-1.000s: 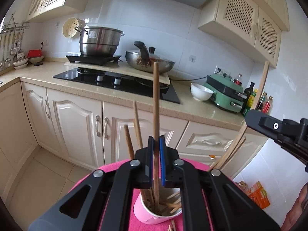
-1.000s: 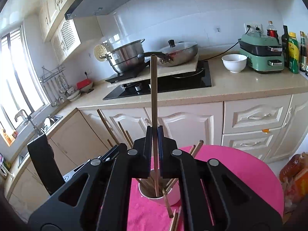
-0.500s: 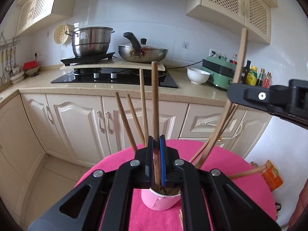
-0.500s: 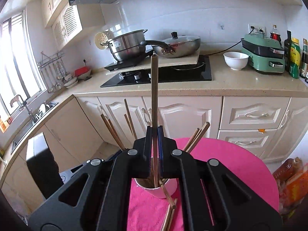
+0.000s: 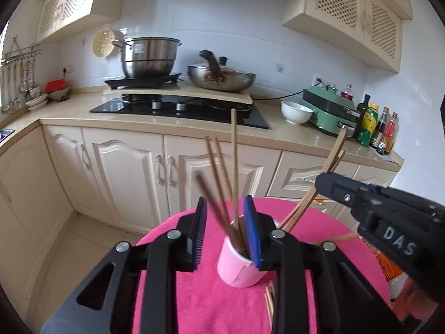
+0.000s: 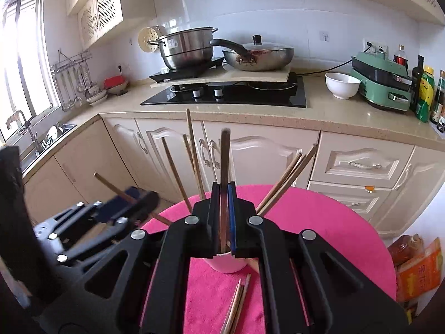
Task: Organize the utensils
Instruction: 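Lower both chopsticks into the pink cup and open both tools, then lower both tools to the remaining chopsticks and grasp one with each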
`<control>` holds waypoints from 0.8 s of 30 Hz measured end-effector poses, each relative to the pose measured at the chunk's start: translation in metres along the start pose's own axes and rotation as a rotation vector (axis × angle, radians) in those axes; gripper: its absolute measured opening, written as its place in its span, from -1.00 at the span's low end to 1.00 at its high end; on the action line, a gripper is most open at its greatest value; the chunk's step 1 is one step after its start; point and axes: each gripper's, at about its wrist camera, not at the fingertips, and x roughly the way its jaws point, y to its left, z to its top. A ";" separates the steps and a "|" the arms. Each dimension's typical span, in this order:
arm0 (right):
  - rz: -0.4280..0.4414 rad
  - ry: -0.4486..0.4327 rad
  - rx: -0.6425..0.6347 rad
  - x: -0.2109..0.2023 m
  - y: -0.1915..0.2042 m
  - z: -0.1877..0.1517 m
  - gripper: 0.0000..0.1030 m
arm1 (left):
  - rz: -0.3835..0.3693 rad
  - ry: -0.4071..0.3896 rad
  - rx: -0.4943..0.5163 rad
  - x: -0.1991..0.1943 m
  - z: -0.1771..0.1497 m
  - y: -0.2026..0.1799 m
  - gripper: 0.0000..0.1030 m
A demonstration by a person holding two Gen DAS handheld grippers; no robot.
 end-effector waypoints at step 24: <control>-0.011 -0.064 0.022 -0.060 0.010 -0.011 -0.86 | 0.048 0.086 0.032 -0.049 -0.015 0.004 -0.25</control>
